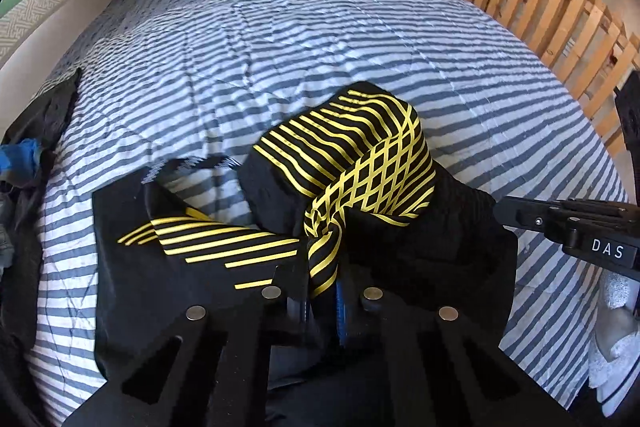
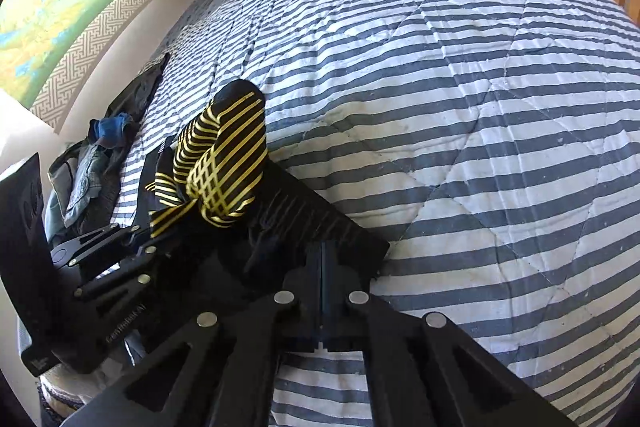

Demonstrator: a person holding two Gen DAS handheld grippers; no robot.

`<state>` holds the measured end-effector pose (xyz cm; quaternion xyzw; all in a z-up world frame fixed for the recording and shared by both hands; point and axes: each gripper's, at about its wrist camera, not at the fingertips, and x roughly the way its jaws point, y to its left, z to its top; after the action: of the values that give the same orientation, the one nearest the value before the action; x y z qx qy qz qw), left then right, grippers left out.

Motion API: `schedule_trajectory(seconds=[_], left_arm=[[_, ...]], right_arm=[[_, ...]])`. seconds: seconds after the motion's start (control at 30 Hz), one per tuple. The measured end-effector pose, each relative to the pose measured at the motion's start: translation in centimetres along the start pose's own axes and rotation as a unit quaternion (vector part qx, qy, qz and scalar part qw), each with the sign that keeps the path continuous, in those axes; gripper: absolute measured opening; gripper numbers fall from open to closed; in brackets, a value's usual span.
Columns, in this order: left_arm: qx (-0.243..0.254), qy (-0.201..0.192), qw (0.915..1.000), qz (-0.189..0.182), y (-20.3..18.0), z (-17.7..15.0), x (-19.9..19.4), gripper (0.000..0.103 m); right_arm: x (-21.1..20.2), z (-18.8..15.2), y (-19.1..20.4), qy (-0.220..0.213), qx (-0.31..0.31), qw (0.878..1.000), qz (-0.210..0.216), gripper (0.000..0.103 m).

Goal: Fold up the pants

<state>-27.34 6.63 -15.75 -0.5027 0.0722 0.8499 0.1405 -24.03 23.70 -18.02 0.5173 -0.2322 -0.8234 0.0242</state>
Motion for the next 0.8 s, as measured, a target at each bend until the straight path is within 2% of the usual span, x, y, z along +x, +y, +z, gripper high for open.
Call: schedule_trajectory(seconds=[0.17, 0.23, 0.33, 0.37, 0.4, 0.43, 0.47, 0.5, 0.53, 0.57, 0.67, 0.73, 0.8], left_arm=[[-0.039, -0.038, 0.9984, 0.014, 5.2, 0.6, -4.8, 0.008], [-0.050, -0.048, 0.9971, 0.032, 7.3, 0.7, -6.2, 0.008], [-0.092, -0.036, 0.9943, 0.040, 11.1, 0.1, -6.5, 0.008], [-0.111, -0.026, 0.9926, 0.042, 12.4, -0.6, -6.4, 0.009], [-0.125, -0.012, 0.9910, 0.046, 13.5, -1.5, -5.9, 0.009], [-0.133, 0.005, 0.9899, 0.048, 14.5, -2.4, -5.4, 0.014], [-0.139, 0.020, 0.9888, 0.049, 15.2, -3.3, -4.8, 0.018], [-0.149, 0.032, 0.9867, 0.056, 15.9, -4.1, -4.4, 0.028], [-0.160, 0.039, 0.9846, 0.057, 16.6, -4.6, -4.2, 0.036], [-0.173, 0.037, 0.9831, 0.047, 17.3, -4.8, -4.4, 0.039], [-0.196, -0.002, 0.9802, 0.025, 18.6, -3.7, -6.0, 0.057], [-0.180, -0.020, 0.9832, 0.025, 18.3, -1.8, -6.1, 0.071], [-0.149, -0.008, 0.9884, 0.029, 17.7, 0.4, -4.7, 0.074]], right_arm=[[-3.2, 0.1, -1.7, -0.036, 0.031, 0.999, 0.018, 0.000], [-5.0, 0.1, -1.8, -0.054, 0.029, 0.998, 0.032, 0.000], [-5.9, -0.1, -1.2, -0.065, -0.013, 0.998, 0.019, 0.001], [-5.5, -0.1, -1.2, -0.059, -0.016, 0.998, 0.015, 0.004], [-4.8, -0.1, -1.2, -0.047, -0.011, 0.999, 0.020, 0.012], [-3.7, 0.0, -1.2, -0.027, -0.003, 0.999, 0.032, 0.019], [-2.8, 0.1, -1.3, -0.013, 0.001, 0.999, 0.042, 0.038], [-1.7, 0.0, -1.1, -0.001, 0.005, 0.999, 0.054, 0.051], [-0.9, 0.0, -0.8, 0.006, 0.006, 0.998, 0.064, 0.053], [0.1, 0.0, -0.4, 0.016, 0.006, 0.997, 0.072, 0.054], [1.8, 0.0, 0.8, 0.034, 0.012, 0.995, 0.095, 0.054], [2.3, 0.2, 1.7, 0.033, 0.009, 0.995, 0.097, 0.054], [2.9, 0.5, 2.8, 0.032, -0.005, 0.996, 0.084, 0.057]])
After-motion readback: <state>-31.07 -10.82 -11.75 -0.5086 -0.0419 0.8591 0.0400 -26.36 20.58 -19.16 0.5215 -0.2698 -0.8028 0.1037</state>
